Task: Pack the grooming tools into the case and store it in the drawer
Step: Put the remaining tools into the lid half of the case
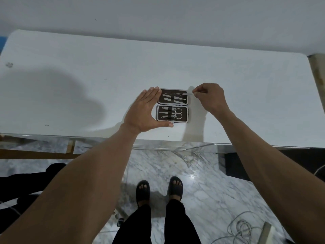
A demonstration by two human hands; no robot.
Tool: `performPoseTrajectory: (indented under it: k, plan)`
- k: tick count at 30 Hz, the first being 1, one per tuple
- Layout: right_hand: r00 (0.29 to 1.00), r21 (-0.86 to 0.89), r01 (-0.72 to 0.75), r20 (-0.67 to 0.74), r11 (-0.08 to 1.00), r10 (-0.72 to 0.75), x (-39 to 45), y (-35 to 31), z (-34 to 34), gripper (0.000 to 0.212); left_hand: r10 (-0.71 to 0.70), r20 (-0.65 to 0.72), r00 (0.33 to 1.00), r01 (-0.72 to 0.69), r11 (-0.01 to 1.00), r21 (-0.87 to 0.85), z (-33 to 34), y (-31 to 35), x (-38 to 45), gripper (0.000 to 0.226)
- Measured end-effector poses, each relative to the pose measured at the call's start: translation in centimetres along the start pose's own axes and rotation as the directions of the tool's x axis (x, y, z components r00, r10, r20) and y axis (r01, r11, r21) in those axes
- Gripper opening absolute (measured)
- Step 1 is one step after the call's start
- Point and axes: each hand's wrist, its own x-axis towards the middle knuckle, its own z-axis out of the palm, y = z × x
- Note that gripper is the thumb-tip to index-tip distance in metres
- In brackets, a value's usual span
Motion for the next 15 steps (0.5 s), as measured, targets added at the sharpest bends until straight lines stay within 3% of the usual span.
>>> performPoseTrajectory:
  k: [15]
  plan:
    - [0.998,0.034,0.038,0.041,0.999,-0.039,0.9,-1.5,2.8,0.009,0.003,-0.002,1.000,-0.003,1.000,0.006,0.1,-0.1,0.2,0.140]
